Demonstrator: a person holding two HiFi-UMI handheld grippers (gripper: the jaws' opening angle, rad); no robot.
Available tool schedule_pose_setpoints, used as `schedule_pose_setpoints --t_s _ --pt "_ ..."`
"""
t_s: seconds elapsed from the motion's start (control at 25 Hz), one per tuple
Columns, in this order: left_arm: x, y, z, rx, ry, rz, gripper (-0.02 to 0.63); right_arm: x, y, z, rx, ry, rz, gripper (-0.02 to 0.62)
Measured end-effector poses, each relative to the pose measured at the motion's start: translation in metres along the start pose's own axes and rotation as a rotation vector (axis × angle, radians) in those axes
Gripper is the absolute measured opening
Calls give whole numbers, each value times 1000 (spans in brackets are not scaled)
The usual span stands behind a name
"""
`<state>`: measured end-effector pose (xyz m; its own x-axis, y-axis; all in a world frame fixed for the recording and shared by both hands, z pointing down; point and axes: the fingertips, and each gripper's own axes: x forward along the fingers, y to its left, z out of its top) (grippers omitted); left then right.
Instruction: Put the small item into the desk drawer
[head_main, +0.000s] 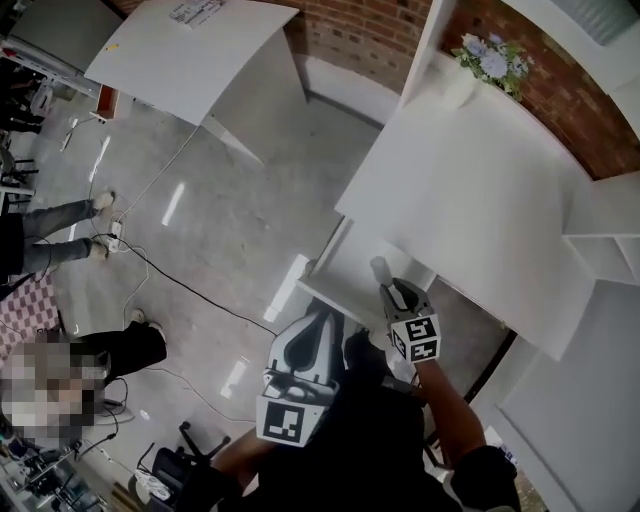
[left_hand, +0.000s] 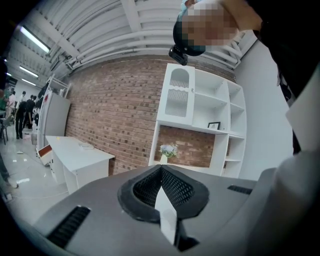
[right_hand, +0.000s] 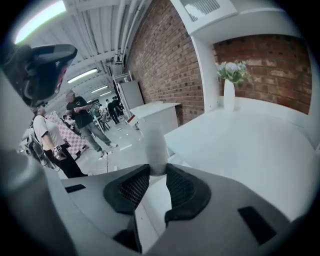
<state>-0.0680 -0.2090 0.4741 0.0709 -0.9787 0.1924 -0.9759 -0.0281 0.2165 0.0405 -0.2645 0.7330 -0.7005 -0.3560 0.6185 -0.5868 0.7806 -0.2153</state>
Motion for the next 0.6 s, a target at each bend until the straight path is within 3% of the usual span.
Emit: schedule_pose_setpoints --t_s 0.6 --pt "45 20 -43 -32 72 -31 25 101 -48 -120 50 250 -4 121"
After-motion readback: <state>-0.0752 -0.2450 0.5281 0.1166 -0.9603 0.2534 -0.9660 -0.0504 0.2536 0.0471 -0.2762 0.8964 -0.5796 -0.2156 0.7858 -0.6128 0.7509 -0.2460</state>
